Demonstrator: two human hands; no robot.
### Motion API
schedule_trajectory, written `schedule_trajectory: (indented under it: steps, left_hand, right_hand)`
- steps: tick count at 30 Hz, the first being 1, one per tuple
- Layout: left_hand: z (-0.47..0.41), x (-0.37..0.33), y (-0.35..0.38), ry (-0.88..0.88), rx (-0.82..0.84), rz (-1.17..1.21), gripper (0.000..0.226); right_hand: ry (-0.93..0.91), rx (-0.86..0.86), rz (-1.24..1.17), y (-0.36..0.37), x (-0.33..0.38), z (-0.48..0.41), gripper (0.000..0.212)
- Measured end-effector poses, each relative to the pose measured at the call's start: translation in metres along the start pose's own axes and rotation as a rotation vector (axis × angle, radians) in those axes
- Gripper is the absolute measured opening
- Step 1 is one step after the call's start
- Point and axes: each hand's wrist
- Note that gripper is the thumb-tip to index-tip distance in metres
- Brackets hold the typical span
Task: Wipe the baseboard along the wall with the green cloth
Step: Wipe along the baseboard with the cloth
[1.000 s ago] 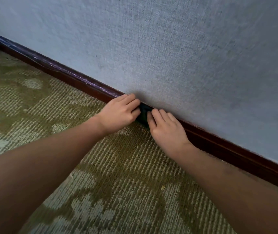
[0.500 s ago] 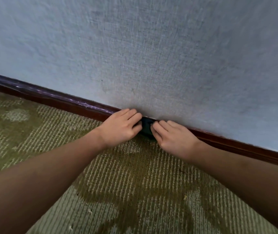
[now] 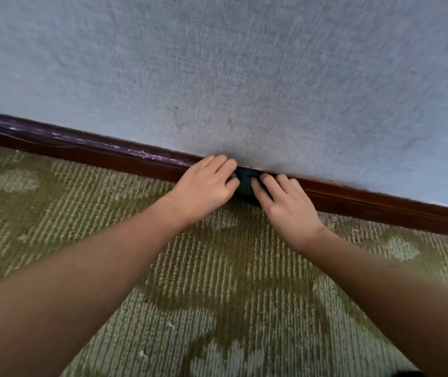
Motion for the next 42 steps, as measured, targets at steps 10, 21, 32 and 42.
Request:
schedule_trajectory:
  steps: [10,21,32,42]
  left_hand:
    - [0.029,0.033,-0.017,-0.137,0.254,-0.057,0.026]
    - [0.028,0.028,-0.015,-0.148,0.241,-0.127,0.023]
    - [0.017,0.009,-0.005,-0.129,0.172,-0.041,0.029]
    - [0.004,-0.001,-0.005,-0.097,0.114,-0.045,0.017]
  right_hand:
    - [-0.020,-0.050,-0.046,0.014,0.036,-0.037,0.051]
    - [-0.055,-0.090,-0.081,0.007,0.028,-0.038,0.047]
    - [-0.011,-0.073,-0.130,-0.002,0.009,-0.025,0.052]
    - [-0.051,-0.024,-0.097,-0.005,-0.013,-0.009,0.051]
Point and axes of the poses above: each hand's wrist, its own z-axis away from the middle knuckle, its own y-axis out of the palm, x = y × z, and after that the axes turned 12 degrees about -z, right-handed
